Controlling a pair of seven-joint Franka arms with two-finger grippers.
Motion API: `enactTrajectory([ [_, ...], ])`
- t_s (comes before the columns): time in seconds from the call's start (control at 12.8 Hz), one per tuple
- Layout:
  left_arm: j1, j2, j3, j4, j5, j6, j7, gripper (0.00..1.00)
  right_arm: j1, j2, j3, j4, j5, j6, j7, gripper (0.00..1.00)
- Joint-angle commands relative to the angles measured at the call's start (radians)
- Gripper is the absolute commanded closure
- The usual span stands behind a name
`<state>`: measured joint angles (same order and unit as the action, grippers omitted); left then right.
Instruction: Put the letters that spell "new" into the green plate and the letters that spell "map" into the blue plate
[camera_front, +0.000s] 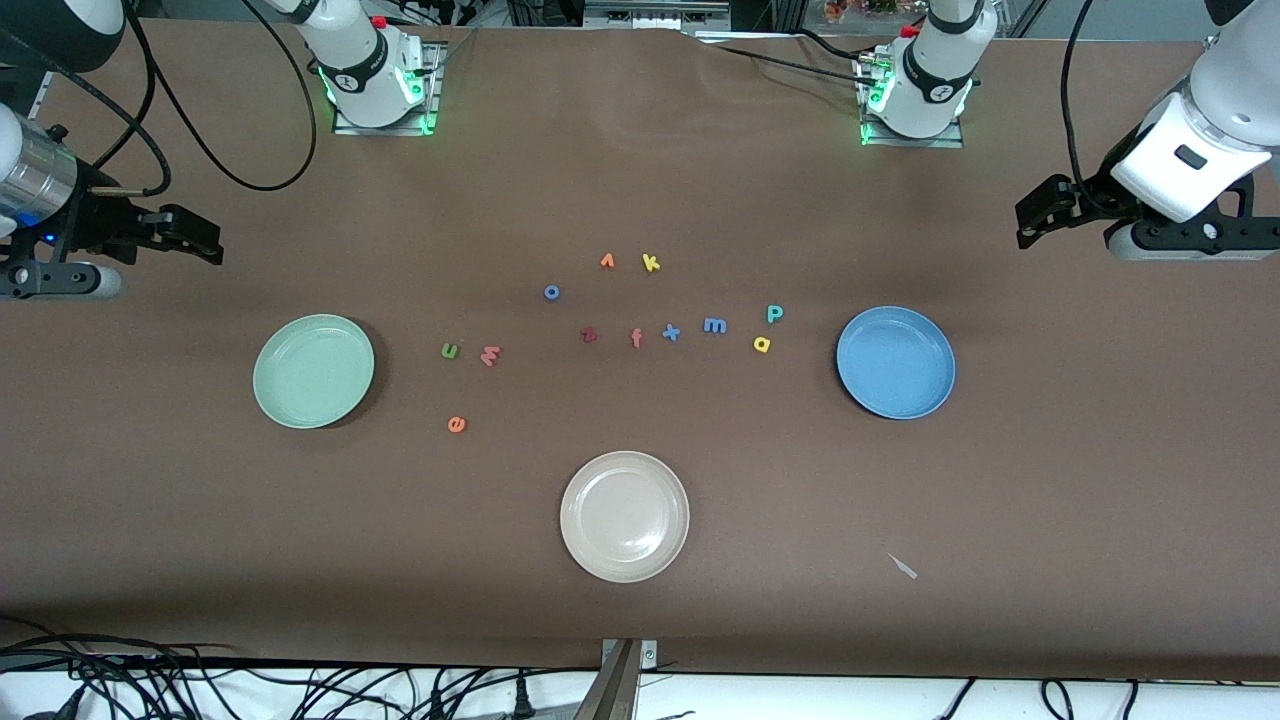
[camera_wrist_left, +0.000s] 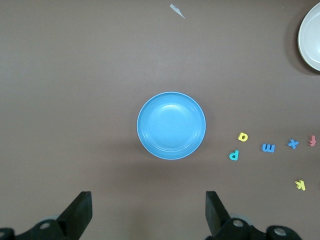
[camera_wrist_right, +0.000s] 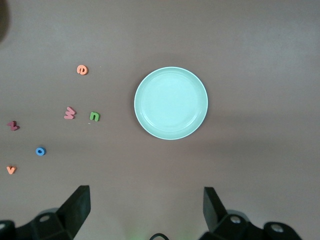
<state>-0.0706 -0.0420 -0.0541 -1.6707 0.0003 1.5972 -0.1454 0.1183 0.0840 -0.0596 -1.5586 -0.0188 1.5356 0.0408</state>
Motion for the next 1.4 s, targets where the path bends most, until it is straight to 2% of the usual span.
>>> enactTrajectory([
  [0.0, -0.006, 0.014, 0.0, 0.032, -0.003, -0.023, -0.008, 0.0, -0.003, -0.01, 0.001, -0.009, 0.013, -0.008, 0.004, 0.0],
  [1.33, -0.005, 0.014, 0.002, 0.031, -0.003, -0.023, -0.008, 0.0, 0.015, -0.001, 0.009, -0.009, 0.013, -0.023, 0.013, 0.0],
])
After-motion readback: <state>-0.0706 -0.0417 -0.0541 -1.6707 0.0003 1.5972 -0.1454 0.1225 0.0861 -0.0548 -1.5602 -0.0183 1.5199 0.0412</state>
